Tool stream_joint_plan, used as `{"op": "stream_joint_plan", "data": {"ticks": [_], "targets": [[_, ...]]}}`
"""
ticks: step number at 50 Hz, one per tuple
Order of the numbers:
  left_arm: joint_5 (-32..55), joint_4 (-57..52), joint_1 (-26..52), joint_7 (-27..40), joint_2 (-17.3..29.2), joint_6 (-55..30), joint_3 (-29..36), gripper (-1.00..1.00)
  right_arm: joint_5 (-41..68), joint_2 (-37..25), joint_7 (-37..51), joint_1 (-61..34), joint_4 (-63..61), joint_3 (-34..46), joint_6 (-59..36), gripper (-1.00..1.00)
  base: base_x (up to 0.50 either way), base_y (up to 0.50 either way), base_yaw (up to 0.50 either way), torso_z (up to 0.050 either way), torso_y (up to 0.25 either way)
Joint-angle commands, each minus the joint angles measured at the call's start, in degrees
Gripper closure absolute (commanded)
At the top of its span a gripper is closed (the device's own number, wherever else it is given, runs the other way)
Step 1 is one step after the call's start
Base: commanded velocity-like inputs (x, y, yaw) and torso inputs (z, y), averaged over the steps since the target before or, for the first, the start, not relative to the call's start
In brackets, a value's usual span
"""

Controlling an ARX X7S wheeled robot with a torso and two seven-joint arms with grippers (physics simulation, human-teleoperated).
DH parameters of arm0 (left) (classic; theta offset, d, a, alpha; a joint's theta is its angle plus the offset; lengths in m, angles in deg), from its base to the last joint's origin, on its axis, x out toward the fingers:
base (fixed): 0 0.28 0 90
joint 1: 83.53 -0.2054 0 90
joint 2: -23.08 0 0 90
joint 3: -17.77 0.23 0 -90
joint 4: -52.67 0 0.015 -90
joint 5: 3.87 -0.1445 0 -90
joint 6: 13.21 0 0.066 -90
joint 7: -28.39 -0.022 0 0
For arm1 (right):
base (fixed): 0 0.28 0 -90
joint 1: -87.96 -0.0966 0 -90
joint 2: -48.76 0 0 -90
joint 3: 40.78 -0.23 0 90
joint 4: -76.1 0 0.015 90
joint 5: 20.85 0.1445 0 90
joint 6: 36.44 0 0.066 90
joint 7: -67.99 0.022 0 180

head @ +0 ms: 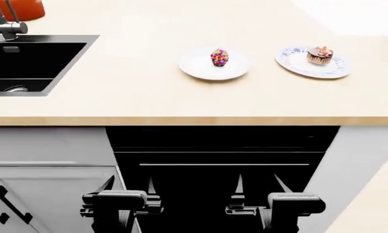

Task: Move the dessert items from the plate to the tray.

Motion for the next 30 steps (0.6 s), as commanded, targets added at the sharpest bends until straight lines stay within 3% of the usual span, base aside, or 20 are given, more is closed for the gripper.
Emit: {"op": "stream_joint_plan", "data": {"ticks": [1, 24, 30], "targets": [[1.27, -0.23, 0.26, 0.68, 0.42, -0.98, 0.18, -1.00, 0.37, -0.48, 0.78, -0.18, -0.02, 0.66, -0.10, -1.00, 0.00, -0.50, 0.00, 0.000, 0.000], [0.78, 0.17, 0.12, 1.91, 1.40, 0.56, 1.82, -1.00, 1.22, -1.32, 1.81, -0.06, -0.01, 1.67, 0.56, -1.00, 0.00, -0.50, 0.00, 0.000, 0.000], [1.26, 0.04, 0.16, 1.98, 1.62, 0.46, 2.00, -1.00, 1.68, -1.41, 2.14, -0.24, 0.22, 1.63, 0.94, -1.00, 0.00, 0.00, 0.00, 0.000, 0.000]]}}
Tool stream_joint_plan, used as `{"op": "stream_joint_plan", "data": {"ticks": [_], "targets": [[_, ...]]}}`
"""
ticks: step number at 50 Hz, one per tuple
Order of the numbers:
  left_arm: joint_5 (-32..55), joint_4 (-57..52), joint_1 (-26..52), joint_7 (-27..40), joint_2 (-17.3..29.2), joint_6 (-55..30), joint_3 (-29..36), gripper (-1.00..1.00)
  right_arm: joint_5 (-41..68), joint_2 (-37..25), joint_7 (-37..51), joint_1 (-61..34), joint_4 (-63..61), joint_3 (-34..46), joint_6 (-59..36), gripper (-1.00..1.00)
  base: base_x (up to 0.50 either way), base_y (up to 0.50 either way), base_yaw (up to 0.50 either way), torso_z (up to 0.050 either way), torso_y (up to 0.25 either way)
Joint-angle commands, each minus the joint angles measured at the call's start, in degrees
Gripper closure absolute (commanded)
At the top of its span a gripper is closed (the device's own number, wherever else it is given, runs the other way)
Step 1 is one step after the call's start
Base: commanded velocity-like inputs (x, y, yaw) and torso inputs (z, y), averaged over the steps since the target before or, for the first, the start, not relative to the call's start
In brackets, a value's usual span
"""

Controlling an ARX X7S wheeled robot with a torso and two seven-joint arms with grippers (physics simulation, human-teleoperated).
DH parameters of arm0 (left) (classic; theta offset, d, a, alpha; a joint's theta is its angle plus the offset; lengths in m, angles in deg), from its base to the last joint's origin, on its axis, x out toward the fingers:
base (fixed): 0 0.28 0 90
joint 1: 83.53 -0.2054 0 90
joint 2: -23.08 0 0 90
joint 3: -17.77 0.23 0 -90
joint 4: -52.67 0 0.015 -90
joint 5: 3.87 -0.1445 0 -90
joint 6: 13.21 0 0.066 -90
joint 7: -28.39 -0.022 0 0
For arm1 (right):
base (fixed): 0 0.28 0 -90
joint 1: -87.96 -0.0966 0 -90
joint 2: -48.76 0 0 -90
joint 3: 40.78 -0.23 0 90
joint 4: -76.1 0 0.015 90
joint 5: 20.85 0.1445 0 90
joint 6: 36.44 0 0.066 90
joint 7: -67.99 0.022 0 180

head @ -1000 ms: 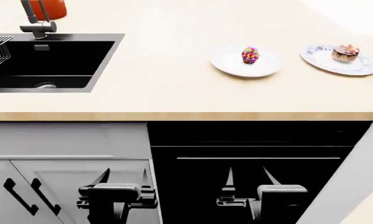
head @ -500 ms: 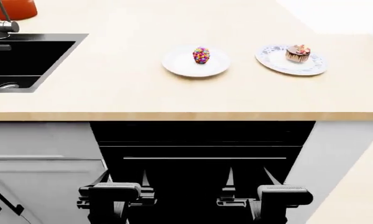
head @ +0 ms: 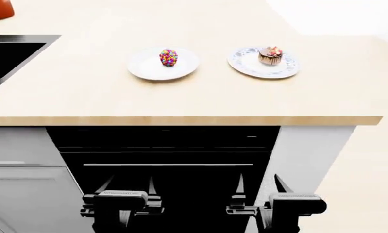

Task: Move the dessert items from the plate to the tray.

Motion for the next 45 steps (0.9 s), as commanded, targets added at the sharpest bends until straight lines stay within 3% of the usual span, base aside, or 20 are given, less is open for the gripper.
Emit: {"op": "stream_joint_plan", "data": {"ticks": [1, 4, 5, 6, 17, 19, 21, 23, 25, 27, 29, 30, 31, 33, 35, 37, 38, 45], "targets": [[0.66, -0.04, 0.07, 0.31, 0.56, -0.03, 0.35, -1.00, 0.54, -0.19, 0.62, -0.08, 0.09, 0.34, 0.44, -1.00, 0.00, 0.00, 0.00, 0.000, 0.000], [0.58, 0.10, 0.15, 0.62, 0.61, 0.07, 0.45, -1.00, 0.61, -0.29, 0.80, -0.13, 0.07, 0.45, 0.38, -1.00, 0.00, 0.00, 0.00, 0.000, 0.000], [10.23, 0.88, 3.11, 19.83, 6.77, 4.57, 9.97, -1.00, 25.27, -26.67, 38.25, -15.42, 3.28, 44.53, 15.10, -1.00, 0.00, 0.00, 0.00, -0.049, -0.049], [-8.49, 0.09, -0.59, -8.17, -7.19, -0.76, -8.74, -1.00, -7.26, 7.57, -8.27, 0.63, -0.46, -9.06, -0.90, -1.00, 0.00, 0.00, 0.00, 0.000, 0.000], [-5.82, -1.35, -0.99, -6.28, -5.17, -1.65, -7.00, -1.00, -5.24, 5.53, -5.67, 0.60, -0.58, -6.58, -0.97, -1.00, 0.00, 0.00, 0.00, 0.000, 0.000], [-5.96, -3.47, -0.43, -6.27, -4.54, -5.20, -6.33, -1.00, -4.17, 5.17, -5.80, 0.75, -2.12, -6.52, -2.51, -1.00, 0.00, 0.00, 0.00, 0.000, 0.000], [-5.84, -9.25, 1.28, -7.40, -3.34, -11.57, -5.18, -1.00, -4.89, 3.05, -5.85, 1.14, -10.76, -6.01, -10.28, -1.00, 0.00, 0.00, 0.00, 0.000, 0.000], [-4.15, -17.87, 8.16, -8.09, -2.89, -22.43, -5.20, -1.00, -4.48, -1.63, -6.34, -0.67, -27.94, -7.72, -26.18, -1.00, 0.00, 0.00, 0.00, 0.000, 0.000], [0.41, -23.72, 20.01, -8.58, -3.42, -37.45, -7.29, -1.00, -1.59, -7.90, -8.85, -9.69, -45.13, -10.86, -43.37, -1.00, 0.00, 0.00, 0.00, 0.000, 0.000], [4.75, -24.80, 32.06, -8.49, -4.40, -49.29, -10.06, -1.00, 2.92, -13.07, -12.67, -25.99, -59.57, -13.01, -60.56, -1.00, 0.00, 0.00, 0.00, 0.000, 0.000], [7.02, -23.19, 43.34, -8.74, -4.43, -57.17, -10.56, -1.00, 16.21, -19.87, -7.73, -41.35, -59.55, -15.65, -77.75, -1.00, 0.00, 0.00, 0.00, 0.000, 0.000], [8.37, -21.66, 48.88, -8.95, -4.73, -60.69, -11.42, -1.00, 24.80, -27.07, 0.87, -49.31, -53.23, -17.73, -86.34, -1.00, 0.00, 0.00, 0.00, 0.000, 0.000], [9.39, -19.87, 53.55, -9.22, -5.00, -62.93, -12.18, -1.00, 33.40, -32.49, 9.46, -57.90, -45.68, -14.53, -92.01, -1.00, 0.00, 0.00, 0.00, 0.000, 0.000], [10.69, -15.67, 61.09, -10.42, -5.01, -63.81, -12.69, -1.00, 50.59, -36.35, 26.65, -72.22, -36.86, -5.51, -91.56, -1.00, 0.00, 0.00, 0.00, 0.000, 0.000], [11.17, -11.55, 66.39, -11.70, -4.63, -62.61, -12.48, -1.00, 67.78, -37.44, 41.98, -79.86, -32.09, 0.69, -91.48, -1.00, 0.00, 0.00, 0.00, 0.000, 0.000], [11.65, -9.11, 69.32, -12.80, -4.05, -62.41, -12.00, -1.00, 84.97, -37.64, 39.67, -82.62, -30.46, 3.55, -91.24, -1.00, 0.36, -0.01, 0.00, 0.000, 0.000], [12.07, -8.44, 70.01, -14.09, -3.22, -62.93, -10.81, -1.00, 87.06, -37.68, 38.73, -82.76, -30.02, 4.40, -90.96, -1.00, 0.50, -0.02, 0.00, 0.000, 0.000], [13.53, -5.77, 70.11, -16.13, -2.45, -61.92, -10.89, -1.00, 87.79, -38.53, 37.06, -82.07, -28.73, 6.80, -89.10, -1.00, 0.50, -0.02, 0.00, 0.000, 0.000]]}}
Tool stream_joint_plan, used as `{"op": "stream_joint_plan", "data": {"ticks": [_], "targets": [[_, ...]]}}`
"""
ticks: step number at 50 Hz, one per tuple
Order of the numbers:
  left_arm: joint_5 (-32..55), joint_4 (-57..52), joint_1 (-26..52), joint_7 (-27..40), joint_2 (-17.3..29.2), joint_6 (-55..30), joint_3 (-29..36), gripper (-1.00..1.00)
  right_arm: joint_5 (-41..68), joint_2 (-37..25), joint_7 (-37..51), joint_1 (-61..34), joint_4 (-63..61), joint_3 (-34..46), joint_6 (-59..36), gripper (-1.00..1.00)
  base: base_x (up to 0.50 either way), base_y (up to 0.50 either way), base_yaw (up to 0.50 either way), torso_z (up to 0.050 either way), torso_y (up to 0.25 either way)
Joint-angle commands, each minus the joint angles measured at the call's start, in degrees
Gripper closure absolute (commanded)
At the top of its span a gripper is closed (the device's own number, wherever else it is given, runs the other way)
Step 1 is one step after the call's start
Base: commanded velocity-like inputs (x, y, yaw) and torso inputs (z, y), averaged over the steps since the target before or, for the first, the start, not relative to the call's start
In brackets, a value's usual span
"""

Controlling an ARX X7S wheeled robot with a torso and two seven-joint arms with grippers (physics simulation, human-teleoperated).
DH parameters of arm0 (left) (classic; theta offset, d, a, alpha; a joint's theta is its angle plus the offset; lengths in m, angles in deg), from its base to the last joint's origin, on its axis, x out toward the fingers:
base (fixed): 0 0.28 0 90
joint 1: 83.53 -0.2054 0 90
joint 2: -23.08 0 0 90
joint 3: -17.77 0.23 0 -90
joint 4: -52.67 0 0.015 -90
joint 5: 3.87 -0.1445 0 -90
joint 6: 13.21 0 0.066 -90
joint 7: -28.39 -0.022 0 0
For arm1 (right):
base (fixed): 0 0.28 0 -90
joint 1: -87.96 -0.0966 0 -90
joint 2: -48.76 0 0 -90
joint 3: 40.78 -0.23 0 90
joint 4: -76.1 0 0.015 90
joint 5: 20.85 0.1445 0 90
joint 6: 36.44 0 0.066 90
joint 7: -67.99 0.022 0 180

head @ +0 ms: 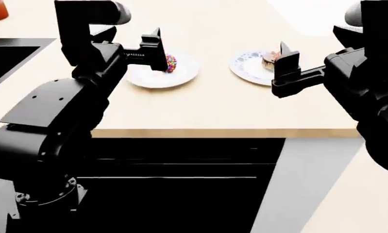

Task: Move the dessert items from the plate to the tray.

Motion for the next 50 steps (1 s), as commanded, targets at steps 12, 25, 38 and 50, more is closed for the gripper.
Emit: {"op": "stream_joint_plan", "data": {"ticks": [12, 25, 38, 50], "targets": [[0.17, 14.76, 16.12, -8.42, 3.67, 1.33, 6.54, -1.00, 34.49, -11.16, 14.34, -20.59, 4.02, 10.01, -11.17, -1.00, 0.50, -0.02, 0.00, 0.000, 0.000], [0.20, 17.68, 17.41, -10.44, 4.63, 3.25, 8.56, -1.00, 33.19, -11.34, 12.79, -20.90, 3.87, 11.76, -10.11, -1.00, 0.50, -0.02, 0.00, 0.000, 0.000], [1.38, 15.39, 17.26, -10.87, 5.17, 1.25, 9.34, -1.00, 31.04, -11.86, 10.40, -20.69, 3.30, 12.33, -8.89, -1.00, 0.35, -0.01, 0.00, 0.000, 0.001], [2.19, 13.23, 15.70, -11.55, 5.88, 1.24, 10.26, -1.00, 30.77, -12.22, 10.39, -20.29, 2.81, 13.17, -7.65, -1.00, 0.00, 0.00, 0.00, 0.024, -0.049]]}}
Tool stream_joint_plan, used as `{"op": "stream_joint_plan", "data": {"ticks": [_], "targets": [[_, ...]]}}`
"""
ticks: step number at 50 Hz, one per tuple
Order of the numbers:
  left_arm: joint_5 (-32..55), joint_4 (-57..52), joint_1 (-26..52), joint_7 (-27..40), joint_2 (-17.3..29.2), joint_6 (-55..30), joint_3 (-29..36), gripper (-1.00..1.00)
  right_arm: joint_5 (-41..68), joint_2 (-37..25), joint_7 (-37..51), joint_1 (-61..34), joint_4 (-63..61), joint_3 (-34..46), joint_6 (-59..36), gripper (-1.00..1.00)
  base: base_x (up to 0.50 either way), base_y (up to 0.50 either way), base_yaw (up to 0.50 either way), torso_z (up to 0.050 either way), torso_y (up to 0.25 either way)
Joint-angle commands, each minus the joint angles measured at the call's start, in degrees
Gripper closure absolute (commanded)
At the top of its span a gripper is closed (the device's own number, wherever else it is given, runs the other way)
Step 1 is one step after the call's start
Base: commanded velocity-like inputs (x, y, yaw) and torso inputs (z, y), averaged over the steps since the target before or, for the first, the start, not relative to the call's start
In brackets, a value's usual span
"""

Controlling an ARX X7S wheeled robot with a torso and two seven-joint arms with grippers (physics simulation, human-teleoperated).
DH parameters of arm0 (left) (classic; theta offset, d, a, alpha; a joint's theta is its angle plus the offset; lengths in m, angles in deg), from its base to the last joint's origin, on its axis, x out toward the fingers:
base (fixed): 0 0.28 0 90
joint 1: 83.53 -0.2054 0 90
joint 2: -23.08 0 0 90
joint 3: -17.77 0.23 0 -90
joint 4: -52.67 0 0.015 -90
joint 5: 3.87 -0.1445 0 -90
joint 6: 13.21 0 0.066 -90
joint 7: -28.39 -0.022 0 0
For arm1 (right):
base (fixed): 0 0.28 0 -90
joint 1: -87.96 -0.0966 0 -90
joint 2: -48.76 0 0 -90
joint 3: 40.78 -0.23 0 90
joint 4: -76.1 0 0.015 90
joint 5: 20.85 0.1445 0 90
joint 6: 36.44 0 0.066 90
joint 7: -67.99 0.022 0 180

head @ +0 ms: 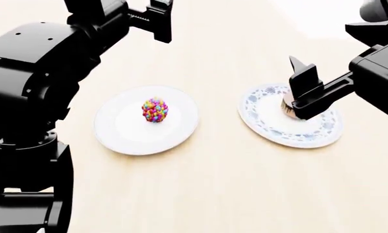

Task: Move the dessert items from the plate to the tray.

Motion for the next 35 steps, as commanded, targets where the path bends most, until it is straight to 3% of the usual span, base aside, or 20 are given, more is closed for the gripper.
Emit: {"op": "stream_joint_plan", "data": {"ticks": [1, 25, 35], "targets": [[0.59, -1.84, -1.04, -1.32, 0.36, -0.33, 0.65, -1.00, -0.52, -0.27, -0.73, 0.09, -0.41, 0.58, 0.81, -1.00, 0.00, 0.00, 0.00, 0.050, -0.105], [1.31, -2.56, -1.92, -1.25, 1.13, 0.02, 1.49, -1.00, -2.12, -0.87, -2.12, 0.09, -0.89, 1.79, 2.32, -1.00, 0.00, 0.00, 0.00, 0.050, -0.108], [1.13, -2.13, -2.42, -1.63, 1.66, 1.54, 2.23, -1.00, -4.62, -0.49, -4.06, 0.85, -0.93, 2.21, 3.27, -1.00, 0.00, 0.00, 0.00, 0.021, -0.135]]}}
